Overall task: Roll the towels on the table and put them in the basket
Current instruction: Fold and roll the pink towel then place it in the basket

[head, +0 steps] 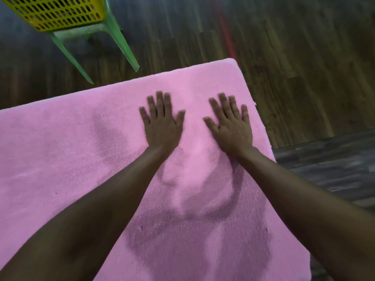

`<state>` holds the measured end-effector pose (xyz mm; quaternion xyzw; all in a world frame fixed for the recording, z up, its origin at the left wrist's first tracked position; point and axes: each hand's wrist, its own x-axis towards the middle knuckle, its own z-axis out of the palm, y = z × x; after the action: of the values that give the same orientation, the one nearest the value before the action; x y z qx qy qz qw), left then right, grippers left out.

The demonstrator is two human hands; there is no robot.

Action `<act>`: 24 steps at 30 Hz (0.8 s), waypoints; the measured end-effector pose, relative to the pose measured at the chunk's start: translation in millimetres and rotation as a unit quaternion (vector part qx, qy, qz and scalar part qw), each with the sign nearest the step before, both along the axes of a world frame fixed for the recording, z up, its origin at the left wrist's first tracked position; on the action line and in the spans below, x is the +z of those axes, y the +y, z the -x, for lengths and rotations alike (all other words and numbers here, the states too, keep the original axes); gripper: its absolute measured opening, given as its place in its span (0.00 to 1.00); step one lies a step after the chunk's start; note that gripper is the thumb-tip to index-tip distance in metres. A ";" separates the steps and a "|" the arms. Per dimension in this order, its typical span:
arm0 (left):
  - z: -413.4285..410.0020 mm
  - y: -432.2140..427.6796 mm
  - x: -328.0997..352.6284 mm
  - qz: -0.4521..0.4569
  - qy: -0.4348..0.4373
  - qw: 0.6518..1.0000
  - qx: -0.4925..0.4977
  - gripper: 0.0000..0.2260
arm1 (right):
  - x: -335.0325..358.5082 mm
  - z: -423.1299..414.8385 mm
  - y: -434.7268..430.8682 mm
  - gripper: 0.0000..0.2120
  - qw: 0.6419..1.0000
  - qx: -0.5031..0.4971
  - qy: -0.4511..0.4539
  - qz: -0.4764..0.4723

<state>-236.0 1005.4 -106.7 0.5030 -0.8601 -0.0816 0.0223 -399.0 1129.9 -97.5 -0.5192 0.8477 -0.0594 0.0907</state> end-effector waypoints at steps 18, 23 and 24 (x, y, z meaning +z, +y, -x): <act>-48.9 -10.1 47.8 -0.099 0.092 0.990 0.050 0.28 | 41.8 -57.2 -20.2 0.29 0.998 0.009 -0.053 -0.022; -182.2 -36.2 62.3 -0.070 0.059 0.990 0.108 0.27 | 61.1 -174.8 -63.3 0.27 0.993 0.070 -0.100 -0.007; -214.3 -44.9 63.9 -0.068 0.052 0.989 0.124 0.26 | 63.0 -201.1 -74.4 0.27 0.991 0.078 -0.106 -0.006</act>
<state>-21.7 960.5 -42.8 0.6013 -0.7812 -0.1620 0.0427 -197.9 1055.4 -34.6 -0.5743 0.7903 -0.1019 0.1877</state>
